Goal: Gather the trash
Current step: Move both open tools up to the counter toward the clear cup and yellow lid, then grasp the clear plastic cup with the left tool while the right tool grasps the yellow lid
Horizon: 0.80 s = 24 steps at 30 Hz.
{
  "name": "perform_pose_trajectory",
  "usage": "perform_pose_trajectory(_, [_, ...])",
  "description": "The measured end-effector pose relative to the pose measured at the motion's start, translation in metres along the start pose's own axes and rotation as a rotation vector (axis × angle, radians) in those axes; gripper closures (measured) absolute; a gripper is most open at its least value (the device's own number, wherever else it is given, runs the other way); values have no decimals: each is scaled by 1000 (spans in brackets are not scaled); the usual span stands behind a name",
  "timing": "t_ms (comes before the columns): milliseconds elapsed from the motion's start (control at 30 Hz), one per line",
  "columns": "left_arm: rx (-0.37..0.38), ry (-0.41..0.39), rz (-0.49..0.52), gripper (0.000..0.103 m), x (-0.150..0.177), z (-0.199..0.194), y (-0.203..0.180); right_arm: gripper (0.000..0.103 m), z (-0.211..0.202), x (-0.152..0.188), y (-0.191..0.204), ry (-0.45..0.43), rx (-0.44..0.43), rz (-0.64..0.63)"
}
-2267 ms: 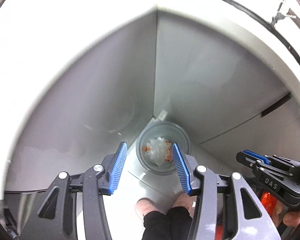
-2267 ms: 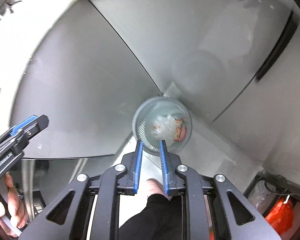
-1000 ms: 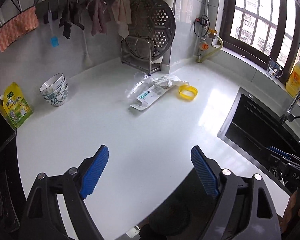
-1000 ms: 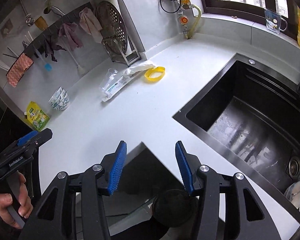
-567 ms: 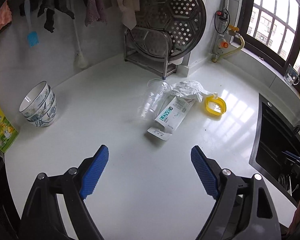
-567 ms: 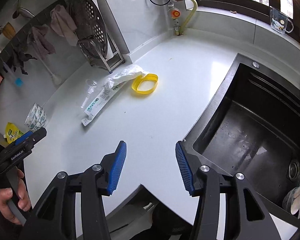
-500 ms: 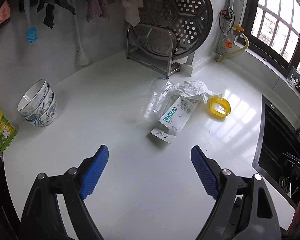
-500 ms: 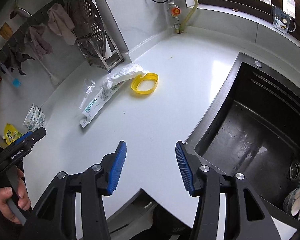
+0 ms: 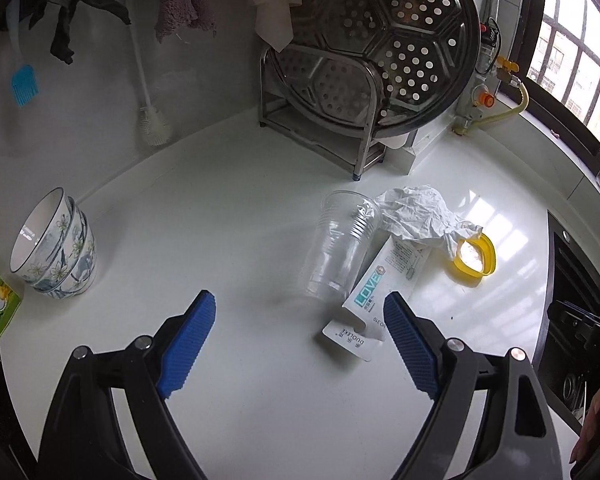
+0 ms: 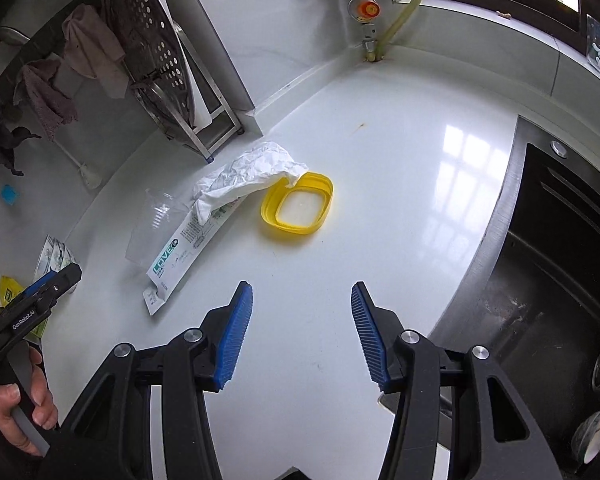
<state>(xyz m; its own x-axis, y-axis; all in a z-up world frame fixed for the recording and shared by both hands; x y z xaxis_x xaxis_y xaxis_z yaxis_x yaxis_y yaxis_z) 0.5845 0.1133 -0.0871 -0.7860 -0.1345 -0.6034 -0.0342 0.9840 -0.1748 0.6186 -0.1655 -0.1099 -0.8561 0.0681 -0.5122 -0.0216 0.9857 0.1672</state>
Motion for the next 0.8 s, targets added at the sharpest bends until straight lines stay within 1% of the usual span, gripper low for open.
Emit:
perform_pose_trajectory(100, [0, 19, 27, 18, -11, 17, 0, 52, 14, -8, 1, 8, 0, 26])
perform_pose_trajectory(267, [27, 37, 72, 18, -26, 41, -1, 52, 32, -15, 2, 20, 8, 55])
perform_pose_trajectory(400, [73, 64, 114, 16, -31, 59, -5, 52, 47, -19, 1, 37, 20, 75])
perform_pose_trajectory(433, [76, 71, 127, 14, -31, 64, -6, 52, 50, -21, 1, 39, 21, 80])
perform_pose_trajectory(600, [85, 99, 164, 14, -37, 84, -7, 52, 62, -29, 1, 49, 24, 91])
perform_pose_trajectory(800, [95, 116, 189, 14, -40, 100, -5, 52, 74, -36, -1, 54, 41, 105])
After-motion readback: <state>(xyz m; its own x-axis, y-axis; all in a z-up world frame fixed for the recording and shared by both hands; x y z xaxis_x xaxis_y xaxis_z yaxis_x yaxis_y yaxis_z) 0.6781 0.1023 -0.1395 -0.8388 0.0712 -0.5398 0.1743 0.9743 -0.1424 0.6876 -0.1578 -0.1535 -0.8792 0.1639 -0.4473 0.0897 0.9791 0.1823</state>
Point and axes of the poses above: each gripper's, at about its wrist camera, not at the fingertips, and z roughly the way its jaws point, y to its left, x to its underside, the point moved 3 cm from there along z, roughly the way its jaws point, and after that the axes turned 9 degrees about x, right-handed, at the moved point
